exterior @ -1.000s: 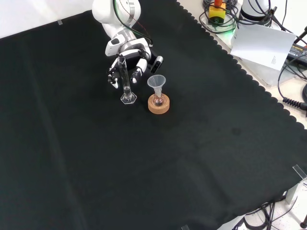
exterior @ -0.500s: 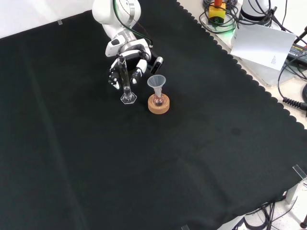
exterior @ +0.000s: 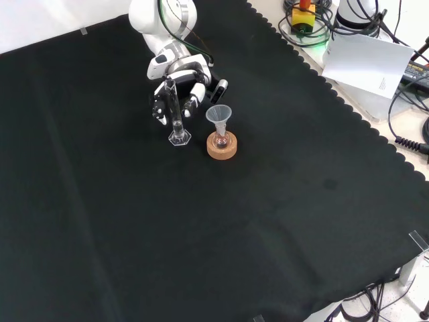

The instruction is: Pick up the graduated cylinder.

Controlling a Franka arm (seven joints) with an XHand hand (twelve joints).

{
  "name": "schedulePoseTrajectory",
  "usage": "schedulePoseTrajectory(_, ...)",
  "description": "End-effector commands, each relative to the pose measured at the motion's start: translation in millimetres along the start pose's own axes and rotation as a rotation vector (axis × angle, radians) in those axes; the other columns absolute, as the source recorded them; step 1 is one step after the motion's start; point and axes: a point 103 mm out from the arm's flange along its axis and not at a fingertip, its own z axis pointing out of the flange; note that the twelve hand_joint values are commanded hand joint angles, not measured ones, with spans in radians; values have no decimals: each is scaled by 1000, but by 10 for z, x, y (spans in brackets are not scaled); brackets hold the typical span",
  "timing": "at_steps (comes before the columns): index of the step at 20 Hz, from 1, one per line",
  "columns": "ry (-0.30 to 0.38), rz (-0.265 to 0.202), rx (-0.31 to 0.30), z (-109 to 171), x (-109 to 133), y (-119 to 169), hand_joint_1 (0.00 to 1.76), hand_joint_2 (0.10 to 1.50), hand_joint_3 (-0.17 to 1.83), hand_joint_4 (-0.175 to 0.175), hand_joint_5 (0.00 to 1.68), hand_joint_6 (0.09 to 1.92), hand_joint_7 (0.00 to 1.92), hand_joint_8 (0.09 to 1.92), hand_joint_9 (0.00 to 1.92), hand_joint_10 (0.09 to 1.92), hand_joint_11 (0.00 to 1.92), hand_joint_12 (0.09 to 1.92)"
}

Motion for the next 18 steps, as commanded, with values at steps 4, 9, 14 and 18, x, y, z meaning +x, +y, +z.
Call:
schedulePoseTrajectory(4, -13, 11, -22, -7, 14, 1, 1178, 1115, -175, 6, 665, 713, 631, 567, 923, 405, 677, 1147)
schedulePoseTrajectory(9, -47, 33, -50, -43, 15, 3, 1227, 1231, -175, 11, 836, 690, 752, 645, 1026, 383, 880, 1018)
schedulePoseTrajectory(14, -121, 33, -29, -102, 52, 23, 1267, 1304, -175, -28, 869, 728, 763, 757, 1100, 402, 1001, 888)
schedulePoseTrajectory(18, -195, 13, -21, -186, 123, 40, 1136, 1236, -52, -163, 813, 1213, 830, 788, 1150, 417, 1039, 867)
